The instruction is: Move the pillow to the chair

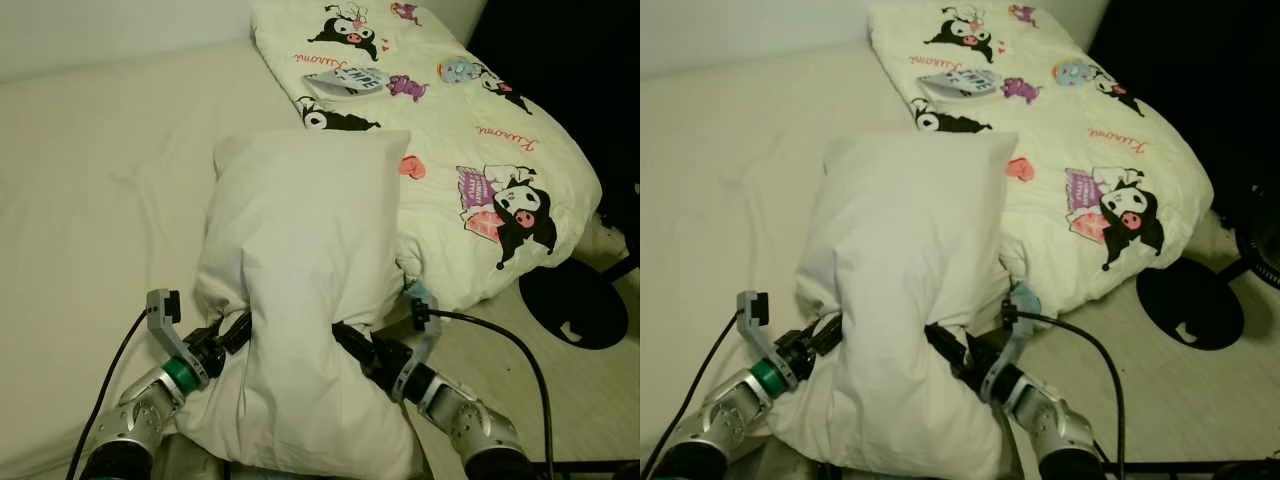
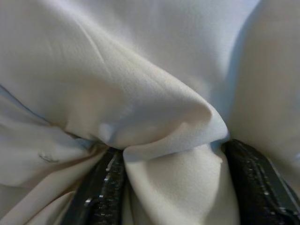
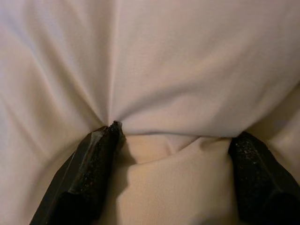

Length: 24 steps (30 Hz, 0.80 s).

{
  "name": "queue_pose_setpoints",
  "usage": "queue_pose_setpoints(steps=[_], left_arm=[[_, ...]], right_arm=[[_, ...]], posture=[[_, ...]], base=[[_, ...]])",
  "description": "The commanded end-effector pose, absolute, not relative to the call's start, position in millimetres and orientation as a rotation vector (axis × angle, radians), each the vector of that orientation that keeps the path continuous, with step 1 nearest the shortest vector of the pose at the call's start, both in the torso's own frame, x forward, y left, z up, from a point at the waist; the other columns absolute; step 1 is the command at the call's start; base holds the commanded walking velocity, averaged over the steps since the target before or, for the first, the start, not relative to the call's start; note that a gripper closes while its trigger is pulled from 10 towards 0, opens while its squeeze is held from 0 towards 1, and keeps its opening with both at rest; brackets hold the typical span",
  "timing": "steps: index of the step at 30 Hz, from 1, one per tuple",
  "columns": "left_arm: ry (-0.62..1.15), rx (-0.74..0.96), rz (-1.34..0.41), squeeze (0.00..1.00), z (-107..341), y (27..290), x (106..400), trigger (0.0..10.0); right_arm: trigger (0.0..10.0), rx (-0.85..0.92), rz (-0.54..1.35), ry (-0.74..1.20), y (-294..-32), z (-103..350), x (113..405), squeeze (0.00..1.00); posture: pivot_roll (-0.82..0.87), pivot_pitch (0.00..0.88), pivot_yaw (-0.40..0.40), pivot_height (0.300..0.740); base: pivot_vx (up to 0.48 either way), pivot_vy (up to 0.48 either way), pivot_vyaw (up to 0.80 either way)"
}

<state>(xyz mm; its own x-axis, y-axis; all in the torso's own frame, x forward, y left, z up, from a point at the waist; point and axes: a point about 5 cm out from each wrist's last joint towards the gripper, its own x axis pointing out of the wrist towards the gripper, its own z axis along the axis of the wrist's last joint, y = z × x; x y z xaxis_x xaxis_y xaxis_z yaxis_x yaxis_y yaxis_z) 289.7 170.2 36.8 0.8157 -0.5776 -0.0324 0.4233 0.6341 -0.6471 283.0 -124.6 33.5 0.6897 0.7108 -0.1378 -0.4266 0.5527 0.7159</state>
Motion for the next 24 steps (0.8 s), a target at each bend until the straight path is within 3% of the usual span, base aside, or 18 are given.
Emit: queue_pose_setpoints(steps=[1, 2, 24], left_arm=[[0.249, -0.681, -0.681, 0.0, 40, 149, 292, 0.0], [0.253, -0.682, -0.685, 0.0, 39, 149, 290, 0.0], [0.197, -0.69, -0.656, 0.0, 40, 153, 289, 0.0]], right_arm=[[1.7, 0.705, 0.762, 0.53, -99, 23, 273, 0.0], [0.0, 0.725, 0.756, 0.516, -98, 26, 275, 0.0], [0.0, 0.707, 0.784, 0.503, -87, 28, 280, 0.0]], posture=[[0.04, 0.116, -0.037, 0.611], [0.05, 0.108, -0.035, 0.611], [0.07, 0.085, -0.031, 0.611]], base=[[0.0, 0.0, 0.0], [0.0, 0.0, 0.0], [0.0, 0.0, 0.0]])
